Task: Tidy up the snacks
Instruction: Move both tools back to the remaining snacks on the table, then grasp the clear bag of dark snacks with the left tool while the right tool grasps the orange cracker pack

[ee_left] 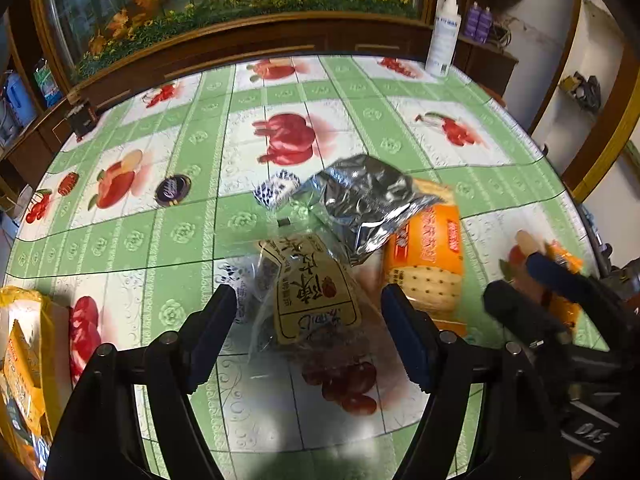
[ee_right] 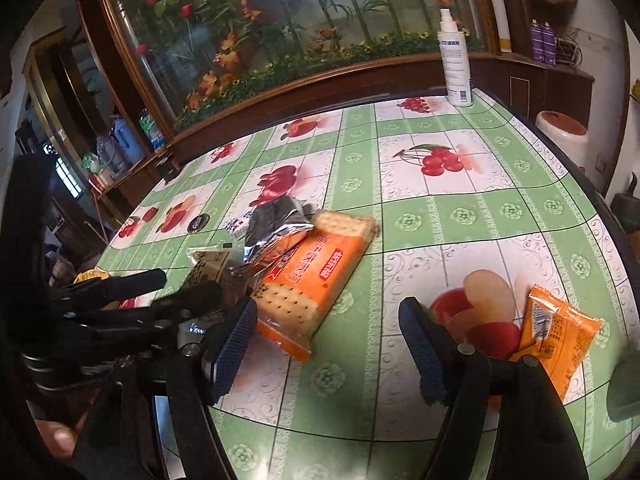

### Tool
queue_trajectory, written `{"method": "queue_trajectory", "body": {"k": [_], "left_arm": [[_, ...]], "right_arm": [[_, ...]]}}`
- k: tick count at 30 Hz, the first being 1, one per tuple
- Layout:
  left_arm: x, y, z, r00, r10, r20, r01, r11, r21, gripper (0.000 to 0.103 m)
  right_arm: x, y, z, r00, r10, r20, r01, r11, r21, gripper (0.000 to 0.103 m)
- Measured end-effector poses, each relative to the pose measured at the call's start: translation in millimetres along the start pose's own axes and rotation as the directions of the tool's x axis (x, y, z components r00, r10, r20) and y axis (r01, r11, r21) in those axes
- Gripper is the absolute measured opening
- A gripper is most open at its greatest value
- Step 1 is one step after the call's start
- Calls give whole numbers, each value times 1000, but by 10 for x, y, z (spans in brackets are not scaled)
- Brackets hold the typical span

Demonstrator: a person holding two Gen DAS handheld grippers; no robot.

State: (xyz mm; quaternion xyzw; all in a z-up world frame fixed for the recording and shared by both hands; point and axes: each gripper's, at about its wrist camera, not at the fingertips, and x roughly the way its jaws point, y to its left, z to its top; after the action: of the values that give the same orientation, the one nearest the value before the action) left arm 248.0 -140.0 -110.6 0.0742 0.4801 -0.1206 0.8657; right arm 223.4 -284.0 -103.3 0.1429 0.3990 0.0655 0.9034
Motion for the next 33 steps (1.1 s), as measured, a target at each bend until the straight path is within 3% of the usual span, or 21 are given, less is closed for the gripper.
{"method": "queue_trajectory", "body": {"k": [3,12,17,21,25,33], "left_arm": [[98,101,-79,1000,-24,-16,24,1000,-16,60],[-5,467,-297,999,-42,-3,42,998,-54,57],[-115,623,-409,998,-69,-2,69,997,-46,52],[-225,783,-573,993,-115,3,115,991,-71,49],[-359,872,-761,991,-133,11,134,988,-76,45],[-683,856,-1169,992,-126,19,127,991,-52,42]], "right_arm": [[44,-30,47,1000,4,1,-4,1000,2,75],[526,184,142,997,12,-78,-14,1000,-26,75],[757,392,195,989,-89,-116,74,990,-123,74],[678,389,137,989,-89,-120,70,986,-153,57],[506,386,-9,989,-85,-119,63,982,-180,56],[-25,473,-369,996,20,-89,-34,987,-159,55]]}}
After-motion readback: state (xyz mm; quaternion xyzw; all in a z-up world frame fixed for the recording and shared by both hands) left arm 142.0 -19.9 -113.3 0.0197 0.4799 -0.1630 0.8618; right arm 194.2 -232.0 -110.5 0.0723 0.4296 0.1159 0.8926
